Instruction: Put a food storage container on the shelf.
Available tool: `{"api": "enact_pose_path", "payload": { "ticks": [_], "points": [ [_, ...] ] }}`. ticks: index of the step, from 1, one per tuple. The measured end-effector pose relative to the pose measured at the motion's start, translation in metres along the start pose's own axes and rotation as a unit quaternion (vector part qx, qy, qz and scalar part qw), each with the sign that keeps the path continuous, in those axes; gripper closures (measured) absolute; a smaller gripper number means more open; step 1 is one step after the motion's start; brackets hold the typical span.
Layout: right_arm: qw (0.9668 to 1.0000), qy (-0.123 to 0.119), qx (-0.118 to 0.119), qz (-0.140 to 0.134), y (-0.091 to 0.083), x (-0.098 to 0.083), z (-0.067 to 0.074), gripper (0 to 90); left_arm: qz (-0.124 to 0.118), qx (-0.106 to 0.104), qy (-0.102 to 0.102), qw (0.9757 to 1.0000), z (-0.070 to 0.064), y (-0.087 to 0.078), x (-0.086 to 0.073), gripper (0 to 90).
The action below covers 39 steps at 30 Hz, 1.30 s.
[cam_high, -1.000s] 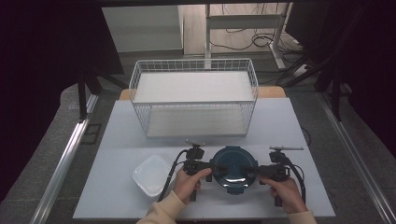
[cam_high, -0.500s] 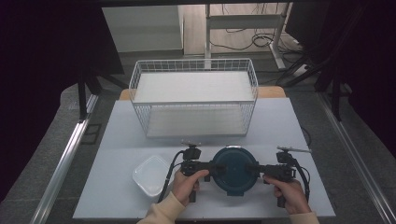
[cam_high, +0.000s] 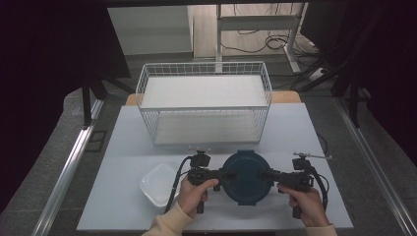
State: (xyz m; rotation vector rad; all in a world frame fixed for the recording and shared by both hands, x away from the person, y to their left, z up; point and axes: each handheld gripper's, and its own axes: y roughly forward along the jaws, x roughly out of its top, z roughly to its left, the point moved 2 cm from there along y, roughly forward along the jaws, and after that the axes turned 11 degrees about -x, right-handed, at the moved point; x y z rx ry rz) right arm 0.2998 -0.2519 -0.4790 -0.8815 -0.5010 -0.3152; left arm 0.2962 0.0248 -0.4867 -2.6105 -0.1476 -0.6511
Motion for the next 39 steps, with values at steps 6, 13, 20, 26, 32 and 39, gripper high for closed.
{"api": "enact_pose_path", "payload": {
  "ticks": [6,13,20,26,32,39],
  "points": [
    [0.9996,-0.021,-0.004,-0.017,-0.01,0.005,0.015,37.3,-0.009,-0.011,0.011,0.9998,-0.008,-0.01,0.003,35.1],
    [0.9996,-0.022,0.004,-0.018,-0.011,0.008,0.019,37.3,-0.009,-0.004,0.016,0.9998,-0.013,-0.017,0.007,35.6],
    [0.9994,-0.022,0.007,-0.025,-0.015,0.013,0.025,37.3,-0.011,-0.012,0.019,0.9997,-0.018,-0.024,0.014,37.1],
    [0.9991,-0.03,0.011,-0.03,-0.018,0.02,0.034,37.4,-0.014,-0.004,0.029,0.9995,-0.026,-0.035,0.02,37.2],
    [0.9985,-0.04,0.023,-0.03,-0.017,0.03,0.046,37.4,-0.019,0.003,0.037,0.9991,-0.032,-0.05,0.027,37.3],
    [0.9973,-0.062,0.024,-0.03,-0.012,0.046,0.064,37.4,-0.03,0.002,0.033,0.999,-0.031,-0.067,0.035,37.3]
  ]
}}
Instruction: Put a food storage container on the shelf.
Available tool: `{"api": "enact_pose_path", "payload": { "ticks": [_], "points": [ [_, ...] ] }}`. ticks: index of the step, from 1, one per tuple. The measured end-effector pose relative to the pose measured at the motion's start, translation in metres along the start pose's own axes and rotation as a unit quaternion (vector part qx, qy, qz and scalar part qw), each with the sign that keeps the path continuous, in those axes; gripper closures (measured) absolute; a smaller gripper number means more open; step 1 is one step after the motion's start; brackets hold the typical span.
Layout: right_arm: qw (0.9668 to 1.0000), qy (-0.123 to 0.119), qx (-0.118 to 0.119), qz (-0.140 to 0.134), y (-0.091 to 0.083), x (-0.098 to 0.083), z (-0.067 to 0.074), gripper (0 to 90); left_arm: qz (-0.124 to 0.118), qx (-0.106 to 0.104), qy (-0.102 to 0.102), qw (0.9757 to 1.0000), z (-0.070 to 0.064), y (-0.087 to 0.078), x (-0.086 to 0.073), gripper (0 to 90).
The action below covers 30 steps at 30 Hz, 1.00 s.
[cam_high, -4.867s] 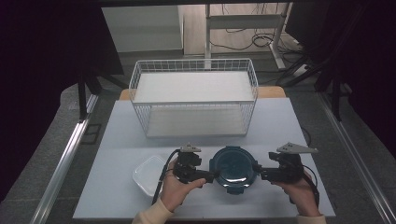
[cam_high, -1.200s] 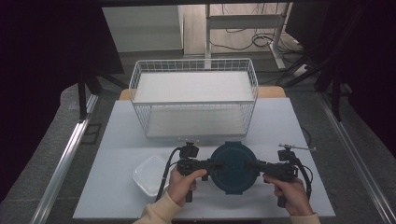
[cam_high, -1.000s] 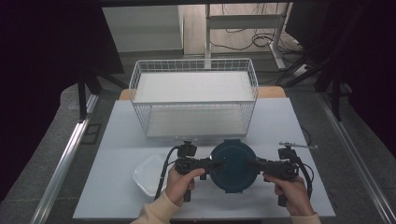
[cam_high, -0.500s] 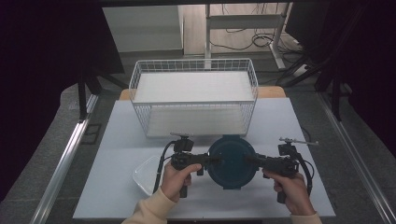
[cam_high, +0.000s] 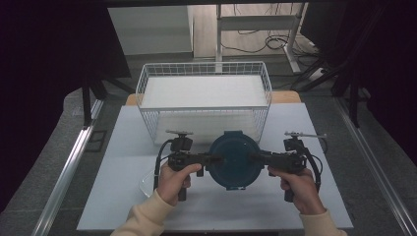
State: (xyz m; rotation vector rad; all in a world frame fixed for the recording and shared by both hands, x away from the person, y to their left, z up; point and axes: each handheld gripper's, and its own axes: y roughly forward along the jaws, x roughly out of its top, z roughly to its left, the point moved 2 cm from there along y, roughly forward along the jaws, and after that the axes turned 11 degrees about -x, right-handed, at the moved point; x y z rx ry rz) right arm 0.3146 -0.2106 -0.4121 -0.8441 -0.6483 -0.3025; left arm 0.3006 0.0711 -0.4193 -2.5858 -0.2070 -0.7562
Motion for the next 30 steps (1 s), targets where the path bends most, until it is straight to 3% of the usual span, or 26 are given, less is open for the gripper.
{"api": "enact_pose_path", "payload": {
  "ticks": [9,26,30],
  "points": [
    [0.9999,-0.007,0.007,-0.006,0.003,0.014,0.012,37.8,0.007,0.002,0.006,1.0,-0.003,-0.013,0.014,37.4],
    [0.9993,-0.029,0.019,-0.014,0.005,0.048,0.04,38.2,-0.015,0.008,0.005,0.9998,-0.014,-0.045,0.04,37.5],
    [0.9992,-0.031,0.017,-0.015,0.005,0.056,0.045,38.4,-0.014,0.0,0.004,0.9999,-0.014,-0.049,0.048,37.6]
  ]
}}
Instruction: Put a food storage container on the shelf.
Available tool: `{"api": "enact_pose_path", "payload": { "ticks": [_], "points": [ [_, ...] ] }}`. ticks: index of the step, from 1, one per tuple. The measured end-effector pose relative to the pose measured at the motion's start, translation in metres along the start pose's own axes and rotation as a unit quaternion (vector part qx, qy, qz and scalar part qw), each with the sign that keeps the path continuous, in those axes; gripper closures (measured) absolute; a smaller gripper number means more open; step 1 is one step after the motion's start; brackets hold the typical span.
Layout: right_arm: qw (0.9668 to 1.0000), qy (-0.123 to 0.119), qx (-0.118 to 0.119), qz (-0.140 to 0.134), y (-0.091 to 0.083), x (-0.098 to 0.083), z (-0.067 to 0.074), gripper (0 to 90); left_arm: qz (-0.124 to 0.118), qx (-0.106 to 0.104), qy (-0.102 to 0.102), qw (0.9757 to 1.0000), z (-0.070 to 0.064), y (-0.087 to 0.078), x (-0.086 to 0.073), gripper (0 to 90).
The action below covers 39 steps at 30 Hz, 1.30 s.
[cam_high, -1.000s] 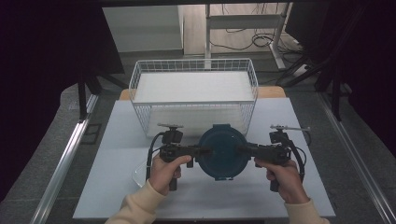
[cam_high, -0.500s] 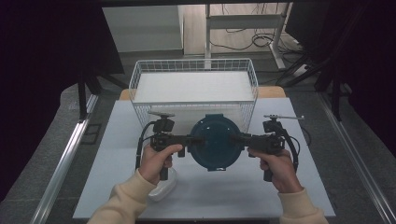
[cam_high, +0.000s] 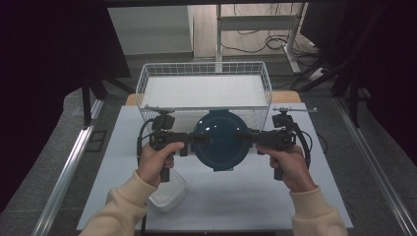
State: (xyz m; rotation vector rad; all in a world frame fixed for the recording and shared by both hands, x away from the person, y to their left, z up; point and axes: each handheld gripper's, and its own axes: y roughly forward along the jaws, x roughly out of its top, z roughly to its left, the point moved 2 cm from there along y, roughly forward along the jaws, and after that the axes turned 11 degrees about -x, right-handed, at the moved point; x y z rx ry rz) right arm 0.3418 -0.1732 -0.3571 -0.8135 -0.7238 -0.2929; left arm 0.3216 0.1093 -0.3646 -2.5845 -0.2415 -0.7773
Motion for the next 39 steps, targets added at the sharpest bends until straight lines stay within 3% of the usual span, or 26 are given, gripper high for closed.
{"api": "enact_pose_path", "payload": {
  "ticks": [9,20,27,36,39],
  "points": [
    [1.0,0.001,-0.002,-0.005,0.0,0.018,0.004,39.0,0.004,-0.006,0.002,1.0,0.0,-0.005,0.019,37.9],
    [1.0,-0.004,-0.008,0.002,0.009,0.045,0.01,39.3,0.002,-0.021,-0.025,0.9995,0.011,-0.013,0.045,38.0],
    [1.0,-0.002,-0.001,0.005,0.011,0.06,0.014,39.4,-0.005,-0.014,-0.02,0.9997,0.005,-0.02,0.055,38.1],
    [0.9999,0.0,-0.001,0.013,0.019,0.085,0.021,39.8,-0.011,-0.02,-0.039,0.999,0.008,-0.03,0.076,38.1],
    [0.9999,-0.005,0.0,0.012,0.017,0.091,0.024,39.9,-0.011,-0.018,-0.031,0.9993,0.004,-0.034,0.082,38.1]
  ]
}}
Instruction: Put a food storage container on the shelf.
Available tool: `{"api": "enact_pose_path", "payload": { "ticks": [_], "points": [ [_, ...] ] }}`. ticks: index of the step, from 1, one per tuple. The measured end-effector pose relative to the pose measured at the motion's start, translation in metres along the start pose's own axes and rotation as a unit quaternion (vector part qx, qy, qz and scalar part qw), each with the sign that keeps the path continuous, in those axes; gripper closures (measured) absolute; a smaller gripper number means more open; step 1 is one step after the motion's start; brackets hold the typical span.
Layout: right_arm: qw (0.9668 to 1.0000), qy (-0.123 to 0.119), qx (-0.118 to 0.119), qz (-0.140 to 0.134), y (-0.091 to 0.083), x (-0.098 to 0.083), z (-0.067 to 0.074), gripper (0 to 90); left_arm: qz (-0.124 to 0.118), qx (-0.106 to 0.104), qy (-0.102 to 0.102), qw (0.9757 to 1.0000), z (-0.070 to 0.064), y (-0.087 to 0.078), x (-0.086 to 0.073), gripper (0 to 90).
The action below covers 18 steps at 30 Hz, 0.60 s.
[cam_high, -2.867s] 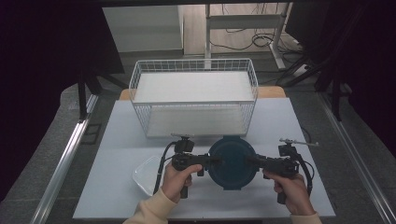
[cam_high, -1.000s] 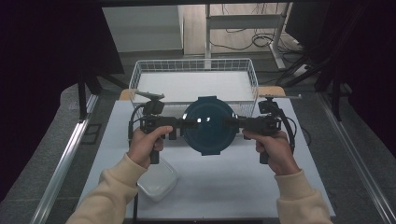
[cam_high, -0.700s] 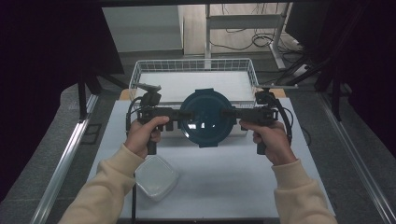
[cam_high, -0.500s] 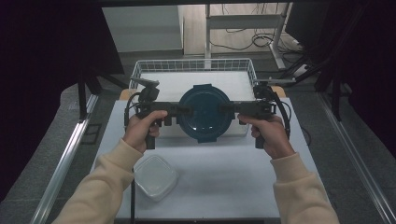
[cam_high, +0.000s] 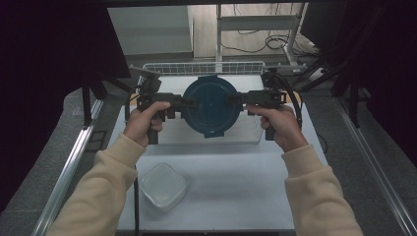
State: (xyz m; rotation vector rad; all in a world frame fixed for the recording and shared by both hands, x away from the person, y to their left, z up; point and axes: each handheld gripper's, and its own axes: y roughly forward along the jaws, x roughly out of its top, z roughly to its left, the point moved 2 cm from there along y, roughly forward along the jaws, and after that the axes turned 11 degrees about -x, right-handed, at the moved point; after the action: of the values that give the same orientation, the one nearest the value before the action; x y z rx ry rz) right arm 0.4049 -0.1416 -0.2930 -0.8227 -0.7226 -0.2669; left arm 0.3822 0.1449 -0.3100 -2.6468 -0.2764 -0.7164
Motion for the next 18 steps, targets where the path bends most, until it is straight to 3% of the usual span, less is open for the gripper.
{"api": "enact_pose_path", "payload": {
  "ticks": [5,18],
  "points": [
    [1.0,0.005,0.004,-0.003,0.003,0.013,0.001,39.9,0.0,0.005,0.003,1.0,-0.002,-0.002,0.012,38.1],
    [0.9996,0.022,0.017,0.006,0.028,0.043,-0.012,40.6,0.006,0.014,-0.007,0.9998,0.015,-0.004,0.053,38.2]
  ]
}}
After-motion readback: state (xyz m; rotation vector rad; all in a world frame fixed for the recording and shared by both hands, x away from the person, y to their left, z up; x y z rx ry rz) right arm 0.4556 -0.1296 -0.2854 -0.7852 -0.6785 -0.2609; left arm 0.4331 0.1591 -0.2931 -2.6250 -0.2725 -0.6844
